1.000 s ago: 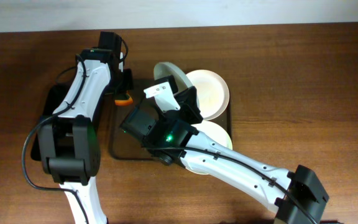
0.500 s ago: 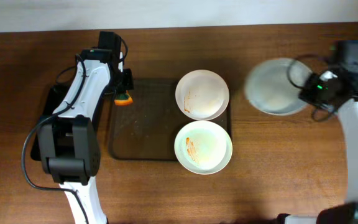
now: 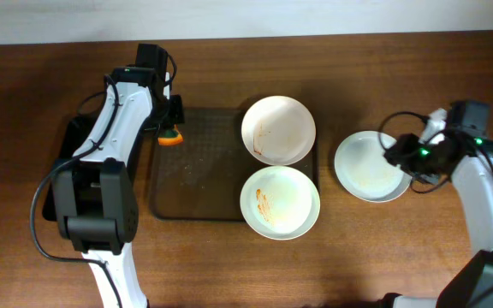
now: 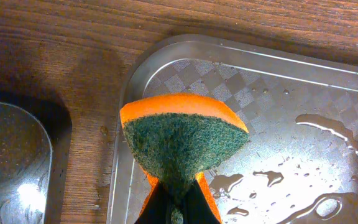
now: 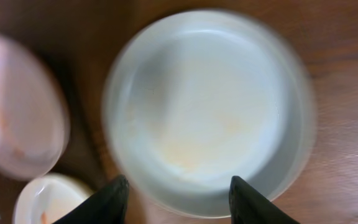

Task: Clean dirty plates on tray and stack at the side
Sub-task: 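Grip the rim of the lower-left plate with the right gripper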

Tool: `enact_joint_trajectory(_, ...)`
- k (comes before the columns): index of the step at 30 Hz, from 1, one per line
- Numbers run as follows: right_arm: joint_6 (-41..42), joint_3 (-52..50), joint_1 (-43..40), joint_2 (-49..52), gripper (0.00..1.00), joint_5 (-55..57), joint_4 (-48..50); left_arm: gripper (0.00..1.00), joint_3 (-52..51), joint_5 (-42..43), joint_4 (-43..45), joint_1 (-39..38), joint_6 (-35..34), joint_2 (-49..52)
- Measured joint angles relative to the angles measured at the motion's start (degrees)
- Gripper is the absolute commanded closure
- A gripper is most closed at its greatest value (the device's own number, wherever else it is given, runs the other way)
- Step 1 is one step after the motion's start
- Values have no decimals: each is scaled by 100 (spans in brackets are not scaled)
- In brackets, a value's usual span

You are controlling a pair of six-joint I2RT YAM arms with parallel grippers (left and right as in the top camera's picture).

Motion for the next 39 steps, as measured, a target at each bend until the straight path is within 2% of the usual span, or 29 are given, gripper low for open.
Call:
enact_joint_trajectory(3,-87,20,1377,4,54,-334,-413,100,0,7,-2,0,0,0)
enact_joint_trajectory(4,96,-2,2092,122,59,-214,-498,100,0,17,-4,0,0,0)
enact_joint_trajectory(6,439,-227,2667,378,66,72,-496,100,0,17,-9,0,0,0)
enact_joint_trajectory(11,916,-859,3045,654,74,492,-369,100,0,20,-9,0,0,0)
enact_joint_trajectory(12,951,-975,3132,658,79,535,-256,100,0,20,-9,0,0,0)
enact_joint_trajectory(14,999,-1010,3379,660,96,568,-15,100,0,17,-9,0,0,0)
enact_joint_trajectory(19,1349,-994,4144,662,96,490,223,100,0,17,-13,0,0,0)
enact_joint_trajectory(21,1517,-678,4347,669,96,487,389,100,0,17,-11,0,0,0)
enact_joint_trajectory(23,1923,-498,4669,688,96,597,1449,100,90,20,-404,9,0,4)
enact_joint_trajectory(25,2524,-420,5311,914,96,1174,2319,100,946,15,-1384,94,55,57)
enact_joint_trajectory(27,2962,-409,5600,1414,95,1488,3069,100,1687,15,-1707,114,111,20)
enact_joint_trajectory(29,3213,-409,5624,1838,65,1631,3602,100,1880,17,-1853,114,129,-238)
enact_joint_trajectory(30,3303,-407,5624,1961,54,1633,3611,100,1880,17,-1987,114,131,-249)
enact_joint_trajectory(31,3206,-396,5624,1978,50,1633,3609,100,1880,17,-2015,114,129,-249)
enact_joint_trajectory(32,2970,-234,5624,2006,52,1633,3467,100,1871,17,-1961,114,129,-249)
enact_joint_trajectory(33,2647,90,5611,2090,62,1637,3272,100,1799,20,-1788,114,129,-249)
enact_joint_trajectory(36,1853,1067,5556,2820,75,1449,2549,100,1729,22,-1858,114,129,-249)
enact_joint_trajectory(38,1725,1176,5552,2933,84,1296,2398,100,1646,20,-1954,114,129,-249)
enact_joint_trajectory(39,1703,1178,5552,2949,96,1226,2315,100,1469,42,-1908,114,131,-254)
